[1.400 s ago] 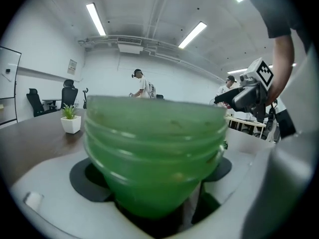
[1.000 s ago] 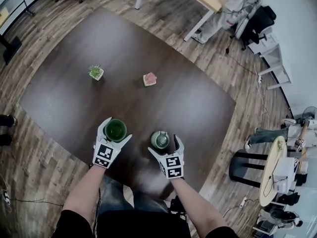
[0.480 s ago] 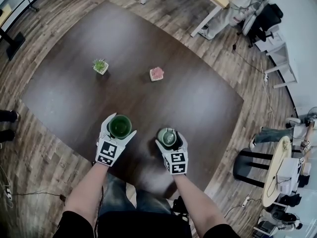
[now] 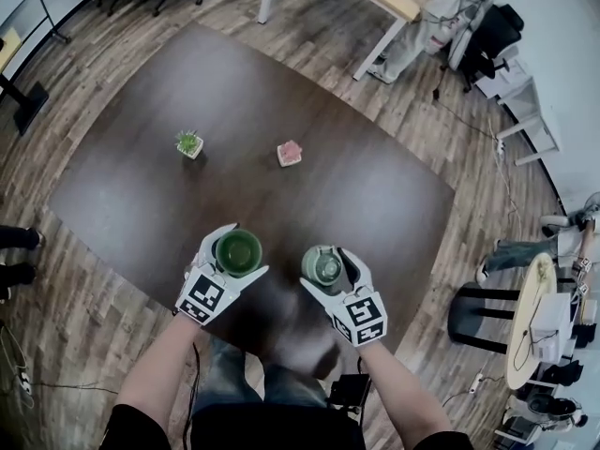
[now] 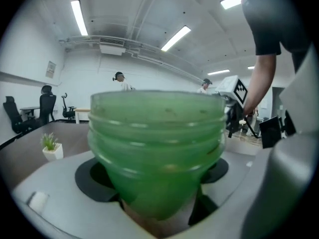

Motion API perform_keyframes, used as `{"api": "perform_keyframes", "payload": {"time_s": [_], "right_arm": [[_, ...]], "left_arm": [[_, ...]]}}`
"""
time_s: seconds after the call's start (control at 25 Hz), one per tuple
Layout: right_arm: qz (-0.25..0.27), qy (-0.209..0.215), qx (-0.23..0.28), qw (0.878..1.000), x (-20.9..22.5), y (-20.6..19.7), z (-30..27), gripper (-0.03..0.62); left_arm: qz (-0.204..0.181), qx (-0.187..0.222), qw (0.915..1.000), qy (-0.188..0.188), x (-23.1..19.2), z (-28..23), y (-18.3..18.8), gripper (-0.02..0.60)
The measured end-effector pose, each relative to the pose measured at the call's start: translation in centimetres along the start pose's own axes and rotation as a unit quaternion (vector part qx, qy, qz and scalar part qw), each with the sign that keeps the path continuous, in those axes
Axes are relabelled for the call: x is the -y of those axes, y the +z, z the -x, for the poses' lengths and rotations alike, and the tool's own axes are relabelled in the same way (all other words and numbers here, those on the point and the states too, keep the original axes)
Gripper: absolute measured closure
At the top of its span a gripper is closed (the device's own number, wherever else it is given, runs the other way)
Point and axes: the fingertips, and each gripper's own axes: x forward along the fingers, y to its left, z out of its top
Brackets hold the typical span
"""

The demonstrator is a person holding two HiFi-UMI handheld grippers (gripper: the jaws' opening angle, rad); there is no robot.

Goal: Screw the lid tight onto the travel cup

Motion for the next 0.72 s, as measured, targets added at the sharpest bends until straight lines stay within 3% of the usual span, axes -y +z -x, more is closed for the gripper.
{"api": "perform_keyframes", "payload": {"time_s": [0.16, 0.32, 0.52, 0.72], "right_arm": [[0.055, 0.069, 0.064, 0.994, -1.2, 10.9, 5.6, 0.148], [0.093, 0.155, 0.088, 0.98, -2.9, 18.7, 10.3, 0.148], [0.158, 0.299, 0.069, 0.939, -8.9, 23.9, 15.4, 0.148], [0.235, 0.361, 0.058, 0.901, -13.1, 26.4, 18.0, 0.148]], "left_arm": [[-0.045, -0.011, 0.9977, -0.05, 2.0, 1.5, 6.2, 0.176], [-0.036, -0.017, 0.9899, -0.136, 4.9, 2.8, 11.9, 0.176], [-0.064, -0.038, 0.963, -0.259, 10.3, 5.4, 18.4, 0.176], [-0.109, -0.054, 0.9388, -0.322, 14.2, 7.6, 22.4, 0.176]]}}
